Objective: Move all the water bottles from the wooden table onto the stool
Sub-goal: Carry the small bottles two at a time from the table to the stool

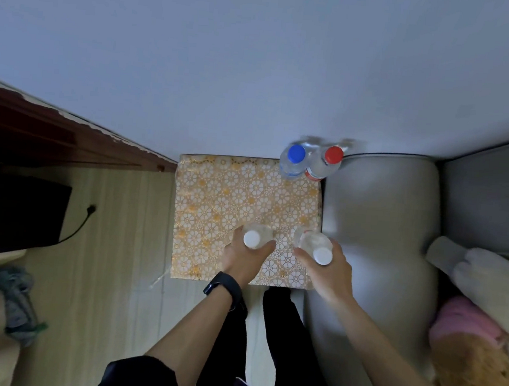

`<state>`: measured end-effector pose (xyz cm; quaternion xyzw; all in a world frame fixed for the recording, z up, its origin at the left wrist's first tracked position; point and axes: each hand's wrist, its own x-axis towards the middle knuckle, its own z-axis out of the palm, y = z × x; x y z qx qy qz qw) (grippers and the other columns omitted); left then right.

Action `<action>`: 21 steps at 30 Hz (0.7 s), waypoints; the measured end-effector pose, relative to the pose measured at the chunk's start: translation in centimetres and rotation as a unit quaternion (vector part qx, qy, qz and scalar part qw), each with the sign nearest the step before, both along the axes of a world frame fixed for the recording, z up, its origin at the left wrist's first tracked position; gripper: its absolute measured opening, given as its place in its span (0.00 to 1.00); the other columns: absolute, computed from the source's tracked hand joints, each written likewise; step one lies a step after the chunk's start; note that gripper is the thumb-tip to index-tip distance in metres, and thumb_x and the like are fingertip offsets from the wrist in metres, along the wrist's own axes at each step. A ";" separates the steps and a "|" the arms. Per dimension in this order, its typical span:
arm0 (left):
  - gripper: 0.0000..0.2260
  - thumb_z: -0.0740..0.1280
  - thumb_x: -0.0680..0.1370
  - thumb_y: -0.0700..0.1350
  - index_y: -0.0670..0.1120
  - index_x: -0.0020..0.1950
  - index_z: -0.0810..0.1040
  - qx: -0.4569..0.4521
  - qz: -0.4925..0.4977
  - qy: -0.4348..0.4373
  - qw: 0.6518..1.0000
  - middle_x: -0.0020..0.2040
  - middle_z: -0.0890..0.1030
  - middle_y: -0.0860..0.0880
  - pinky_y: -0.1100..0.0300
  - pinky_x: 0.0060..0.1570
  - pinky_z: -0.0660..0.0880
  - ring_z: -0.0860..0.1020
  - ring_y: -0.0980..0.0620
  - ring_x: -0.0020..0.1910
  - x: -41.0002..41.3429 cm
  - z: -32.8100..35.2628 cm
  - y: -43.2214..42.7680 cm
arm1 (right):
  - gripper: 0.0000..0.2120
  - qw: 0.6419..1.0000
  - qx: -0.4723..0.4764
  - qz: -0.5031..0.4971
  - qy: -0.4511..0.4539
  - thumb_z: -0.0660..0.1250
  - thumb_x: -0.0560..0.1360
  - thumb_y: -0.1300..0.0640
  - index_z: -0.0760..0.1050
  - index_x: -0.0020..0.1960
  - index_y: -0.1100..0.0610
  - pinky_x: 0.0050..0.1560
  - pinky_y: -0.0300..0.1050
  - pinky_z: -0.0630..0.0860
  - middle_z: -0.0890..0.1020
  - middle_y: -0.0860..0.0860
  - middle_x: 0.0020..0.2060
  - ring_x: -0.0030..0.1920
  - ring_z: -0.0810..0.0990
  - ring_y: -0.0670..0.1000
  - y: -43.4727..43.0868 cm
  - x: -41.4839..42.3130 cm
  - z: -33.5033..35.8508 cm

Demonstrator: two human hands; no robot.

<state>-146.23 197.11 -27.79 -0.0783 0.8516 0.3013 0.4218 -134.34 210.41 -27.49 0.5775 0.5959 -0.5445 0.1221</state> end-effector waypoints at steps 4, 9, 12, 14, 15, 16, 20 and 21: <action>0.32 0.75 0.72 0.55 0.52 0.72 0.67 0.056 -0.019 0.008 0.998 0.54 0.78 0.51 0.62 0.38 0.74 0.78 0.53 0.46 -0.1 -0.3 4.1 | 0.29 0.999 0.024 -0.009 0.027 0.78 0.68 0.46 0.71 0.65 0.48 0.35 0.32 0.71 0.82 0.45 0.47 0.44 0.81 0.43 3.4 -1.4 -0.1; 0.34 0.76 0.72 0.54 0.52 0.74 0.65 0.096 0.010 0.041 0.994 0.56 0.79 0.51 0.63 0.38 0.72 0.79 0.50 0.50 -0.4 -1.1 8.0 | 0.29 0.996 0.042 0.019 0.076 0.80 0.66 0.45 0.72 0.63 0.46 0.38 0.28 0.71 0.80 0.40 0.48 0.45 0.78 0.37 6.1 -3.6 -0.8; 0.34 0.77 0.72 0.53 0.53 0.74 0.65 0.107 0.031 0.048 0.993 0.56 0.79 0.52 0.62 0.39 0.73 0.79 0.48 0.53 -1.1 -1.6 9.3 | 0.28 0.996 0.038 0.019 0.084 0.80 0.66 0.45 0.73 0.62 0.46 0.44 0.37 0.74 0.80 0.39 0.47 0.49 0.80 0.42 7.3 -4.7 -1.7; 0.36 0.78 0.70 0.52 0.53 0.74 0.64 0.111 0.011 0.035 0.993 0.58 0.79 0.52 0.64 0.40 0.73 0.79 0.50 0.54 -2.2 -1.8 9.6 | 0.27 0.996 0.017 0.030 0.086 0.80 0.66 0.46 0.74 0.61 0.46 0.43 0.39 0.73 0.81 0.40 0.48 0.50 0.81 0.44 8.0 -5.2 -2.3; 0.38 0.79 0.69 0.52 0.52 0.74 0.64 0.117 -0.004 0.021 0.993 0.59 0.79 0.52 0.62 0.42 0.74 0.79 0.51 0.54 -2.8 -1.8 9.6 | 0.27 0.995 0.006 0.038 0.090 0.80 0.66 0.48 0.74 0.61 0.46 0.42 0.39 0.73 0.82 0.41 0.49 0.50 0.81 0.44 8.3 -5.3 -2.5; 0.39 0.80 0.68 0.50 0.52 0.74 0.64 0.123 -0.023 0.005 0.992 0.60 0.78 0.53 0.60 0.46 0.76 0.79 0.51 0.56 -3.4 -2.0 9.5 | 0.26 0.994 -0.003 0.046 0.094 0.80 0.66 0.49 0.75 0.61 0.46 0.42 0.39 0.72 0.82 0.42 0.49 0.50 0.81 0.44 8.5 -5.4 -2.6; 0.38 0.78 0.71 0.41 0.50 0.76 0.62 0.108 -0.102 -0.011 0.989 0.60 0.77 0.53 0.61 0.49 0.72 0.77 0.48 0.60 -5.0 -2.1 9.3 | 0.26 0.990 -0.032 0.059 0.121 0.78 0.69 0.52 0.73 0.64 0.46 0.44 0.36 0.72 0.82 0.40 0.51 0.50 0.79 0.38 9.1 -6.0 -2.4; 0.36 0.76 0.72 0.42 0.50 0.76 0.62 0.102 -0.110 -0.004 0.989 0.60 0.77 0.52 0.62 0.47 0.72 0.77 0.48 0.59 -5.4 -2.1 9.4 | 0.26 0.990 -0.035 0.059 0.124 0.78 0.69 0.52 0.73 0.64 0.46 0.44 0.35 0.72 0.82 0.40 0.51 0.51 0.79 0.38 9.2 -6.3 -2.3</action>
